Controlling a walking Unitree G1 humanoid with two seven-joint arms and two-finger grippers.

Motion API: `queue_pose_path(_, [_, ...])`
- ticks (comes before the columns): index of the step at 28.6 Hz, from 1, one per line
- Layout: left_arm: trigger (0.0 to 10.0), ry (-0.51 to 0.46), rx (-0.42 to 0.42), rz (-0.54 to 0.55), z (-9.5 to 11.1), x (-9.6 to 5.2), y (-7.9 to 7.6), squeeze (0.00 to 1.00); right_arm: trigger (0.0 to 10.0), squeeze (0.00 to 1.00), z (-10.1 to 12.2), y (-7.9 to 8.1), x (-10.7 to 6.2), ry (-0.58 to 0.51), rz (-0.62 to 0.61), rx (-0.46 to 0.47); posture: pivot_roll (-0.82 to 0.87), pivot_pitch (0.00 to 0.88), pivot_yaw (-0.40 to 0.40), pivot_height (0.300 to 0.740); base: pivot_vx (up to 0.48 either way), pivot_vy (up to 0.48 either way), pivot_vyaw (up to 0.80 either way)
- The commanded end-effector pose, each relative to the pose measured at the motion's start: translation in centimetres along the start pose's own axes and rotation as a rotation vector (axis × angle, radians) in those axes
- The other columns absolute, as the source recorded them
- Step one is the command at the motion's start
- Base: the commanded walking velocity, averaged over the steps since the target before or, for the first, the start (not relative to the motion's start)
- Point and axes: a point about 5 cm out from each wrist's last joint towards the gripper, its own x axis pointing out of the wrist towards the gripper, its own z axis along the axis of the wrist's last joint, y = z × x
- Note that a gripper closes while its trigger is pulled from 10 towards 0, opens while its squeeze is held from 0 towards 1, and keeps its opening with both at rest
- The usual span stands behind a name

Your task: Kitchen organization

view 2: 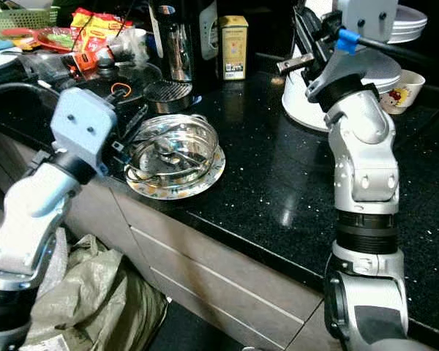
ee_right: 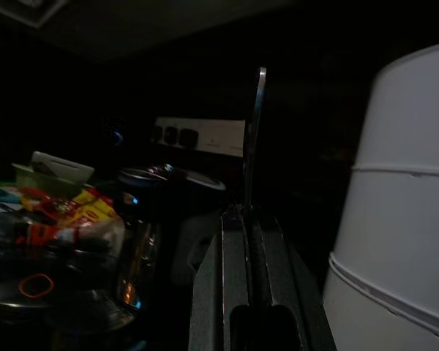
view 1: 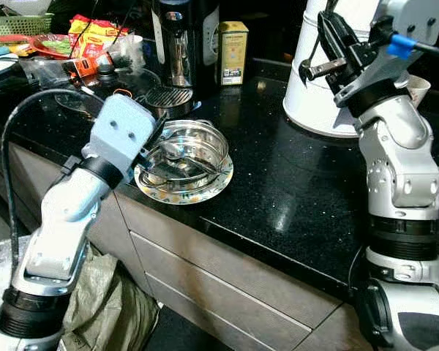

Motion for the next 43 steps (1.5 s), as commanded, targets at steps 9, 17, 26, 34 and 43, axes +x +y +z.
queue_pose_path(9, [10.0,-0.180,-0.029,-0.078,3.3,2.3,-3.3,1.00,10.0,0.00,-0.1,1.1,-0.3,0.011,0.051,0.031,0.05,0.000,-0.007,0.740,0.000,0.000,0.00])
queue_pose_path(17, [10.0,-0.215,-0.008,-0.148,3.7,3.0,-5.4,0.00,10.0,0.00,-0.1,1.6,-0.5,0.017,0.107,0.035,0.04,0.000,0.002,0.740,0.000,0.000,-0.50])
queue_pose_path(26, [10.0,-0.162,0.031,-0.224,3.3,2.4,-6.4,0.00,10.0,0.00,-0.3,2.1,-1.0,0.025,0.128,0.033,0.04,0.000,0.005,0.740,0.000,0.000,0.00])
queue_pose_path(34, [10.0,-0.020,0.143,-0.347,1.9,0.8,-7.8,0.00,10.0,0.00,-0.5,2.0,-1.0,0.043,0.123,0.024,0.05,0.004,0.005,0.740,0.000,0.000,0.00])
queue_pose_path(43, [10.0,0.062,0.178,-0.299,1.0,0.3,-6.6,0.00,10.0,0.00,-0.6,2.0,-1.0,0.051,0.122,0.020,0.05,0.005,0.005,0.740,0.000,0.000,0.00])
